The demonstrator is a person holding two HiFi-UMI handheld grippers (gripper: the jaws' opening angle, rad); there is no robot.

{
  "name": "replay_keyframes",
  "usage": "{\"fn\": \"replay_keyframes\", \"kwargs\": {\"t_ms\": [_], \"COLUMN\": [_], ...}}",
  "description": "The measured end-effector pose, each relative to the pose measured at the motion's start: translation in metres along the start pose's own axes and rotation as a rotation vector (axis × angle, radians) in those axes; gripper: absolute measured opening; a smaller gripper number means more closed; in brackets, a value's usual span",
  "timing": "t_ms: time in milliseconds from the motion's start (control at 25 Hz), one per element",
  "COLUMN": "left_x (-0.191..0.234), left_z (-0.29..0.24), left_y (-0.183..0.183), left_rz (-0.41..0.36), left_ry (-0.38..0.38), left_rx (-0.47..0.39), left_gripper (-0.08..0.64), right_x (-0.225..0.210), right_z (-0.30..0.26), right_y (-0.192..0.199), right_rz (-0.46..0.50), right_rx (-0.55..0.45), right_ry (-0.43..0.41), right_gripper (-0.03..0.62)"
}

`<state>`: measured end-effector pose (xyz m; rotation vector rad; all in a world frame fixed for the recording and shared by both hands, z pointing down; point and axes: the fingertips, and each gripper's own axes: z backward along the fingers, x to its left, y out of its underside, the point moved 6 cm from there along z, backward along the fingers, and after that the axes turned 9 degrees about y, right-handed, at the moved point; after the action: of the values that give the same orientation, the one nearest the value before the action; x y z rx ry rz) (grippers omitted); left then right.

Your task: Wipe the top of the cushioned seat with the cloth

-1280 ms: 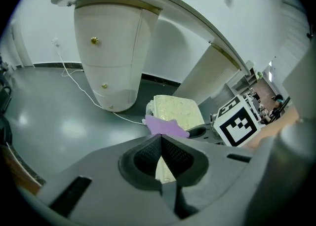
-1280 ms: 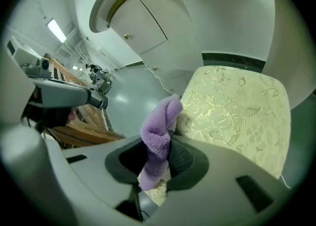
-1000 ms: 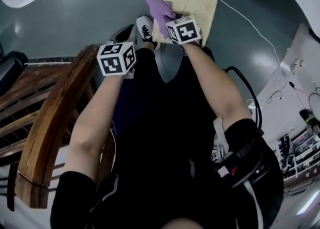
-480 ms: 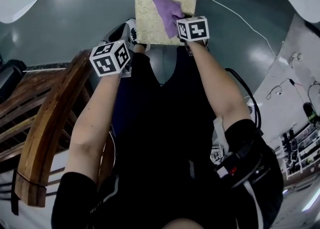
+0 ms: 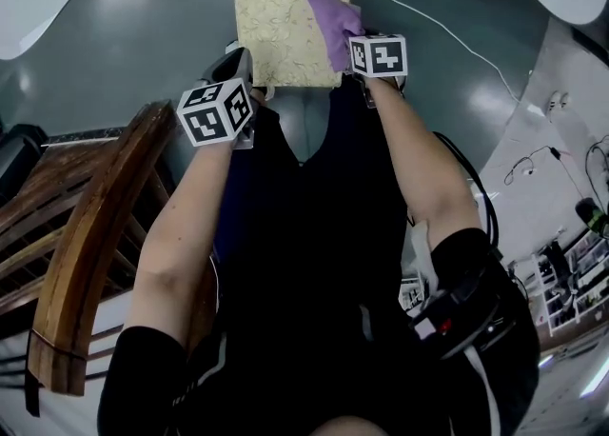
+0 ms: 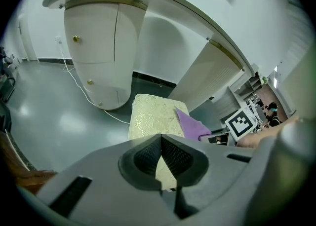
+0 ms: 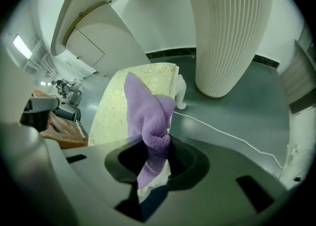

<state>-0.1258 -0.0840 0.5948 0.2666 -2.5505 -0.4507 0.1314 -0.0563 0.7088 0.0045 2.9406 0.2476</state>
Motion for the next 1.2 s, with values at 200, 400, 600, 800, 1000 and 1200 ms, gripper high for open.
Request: {"fn": "replay_keyframes", "kwargs": {"t_ms": [200, 400, 600, 800, 1000, 1200], "left_x": [-0.001, 0.009, 0.031, 0.067, 0.093, 0.102], "left_z": [0.003, 0.011, 0.026, 0.044, 0.050, 0.054], "left_y": [-0.001, -0.009, -0.026, -0.032, -0.031, -0.020], "left_rz": [0.002, -0.022, -0.065, -0.064, -0.065, -0.046], "left_ry": [0.010, 0.032, 0.037, 0.029, 0.015, 0.004], "left_rx": [0.002, 0.011, 0.011, 0.006, 0.017, 0.026], "left_gripper": [0.003, 0.003, 0.003, 0.003, 0.003, 0.003], "right_x": [-0.023, 0.020, 0.105, 0.187, 0.219, 0.198], "right_z": [0.018, 0.039, 0.037, 0.015, -0.020, -0.040], "right_y": [0.001, -0.029, -0.068, -0.083, -0.085, -0.081], "right_rz": [-0.035, 0.007, 0.087, 0.136, 0.187, 0.130], "right_rx": [-0.036, -0.161, -0.223, -0.194, -0.143, -0.106], "right_ry": [-0.007, -0.079, -0.201, -0.294, -0.304, -0.243], "right_gripper": [0.092, 0.092, 0.092, 0.094, 0.095, 0.097]}}
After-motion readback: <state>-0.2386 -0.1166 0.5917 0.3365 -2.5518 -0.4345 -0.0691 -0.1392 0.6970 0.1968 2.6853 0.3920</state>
